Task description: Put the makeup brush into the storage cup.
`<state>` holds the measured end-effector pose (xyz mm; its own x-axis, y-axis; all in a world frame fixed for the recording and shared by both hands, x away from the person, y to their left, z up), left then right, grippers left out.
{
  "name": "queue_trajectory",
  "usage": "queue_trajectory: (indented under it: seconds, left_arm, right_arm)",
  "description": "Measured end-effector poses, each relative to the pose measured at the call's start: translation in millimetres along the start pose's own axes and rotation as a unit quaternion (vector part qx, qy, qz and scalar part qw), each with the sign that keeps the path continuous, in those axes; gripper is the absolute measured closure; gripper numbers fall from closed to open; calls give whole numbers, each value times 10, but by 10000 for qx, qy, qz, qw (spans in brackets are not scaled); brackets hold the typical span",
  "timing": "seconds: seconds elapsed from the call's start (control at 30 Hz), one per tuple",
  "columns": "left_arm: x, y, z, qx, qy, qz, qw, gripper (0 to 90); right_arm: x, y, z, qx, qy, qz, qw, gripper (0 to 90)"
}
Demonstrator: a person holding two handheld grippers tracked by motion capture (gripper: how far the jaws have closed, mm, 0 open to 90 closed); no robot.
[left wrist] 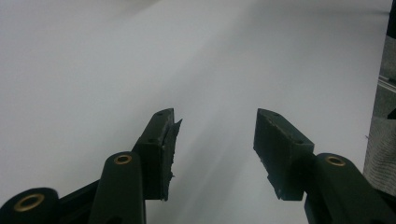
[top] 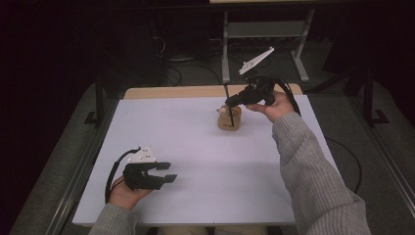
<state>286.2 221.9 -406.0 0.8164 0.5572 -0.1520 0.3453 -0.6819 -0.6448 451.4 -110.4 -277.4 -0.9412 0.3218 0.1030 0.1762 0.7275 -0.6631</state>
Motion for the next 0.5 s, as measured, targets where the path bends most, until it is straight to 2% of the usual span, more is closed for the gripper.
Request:
queue_trajectory:
  seconds: [0.13,0.27,0.4,0.43,0.5]
  left_arm:
    - [3,-1,-1,-14,-25,-4,10000,477]
    - [3,-5,-8,-34,-21,-3,10000,474]
    - [13,1,-8,-27,49,-14,10000,474]
    - [2,4,-4,-8,-25,1,10000,474]
    - [-3,5,-6,-5,-14,6,10000,474]
  right_arm:
    - [-56,2,-45,23,-13,48,10000,828]
    - [-109,6,-86,-72,18,88,9999,828]
    - [-178,0,-130,-102,61,181,9998,828]
    - [-199,-4,-140,-85,58,226,9997,828]
    - [-229,-13,-159,-113,93,269,9995,828]
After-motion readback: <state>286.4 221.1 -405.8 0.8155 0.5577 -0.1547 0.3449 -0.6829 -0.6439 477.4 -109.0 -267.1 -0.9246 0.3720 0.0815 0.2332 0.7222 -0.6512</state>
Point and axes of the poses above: each handheld gripper's, and its own axes: y roughly forward along the jaws, z roughly out of its underside, x roughly to its left, the point moved 2 cm from there along y, roughly forward along the jaws, and after that the axes turned 4 degrees about -y, right-handed, at the moved point
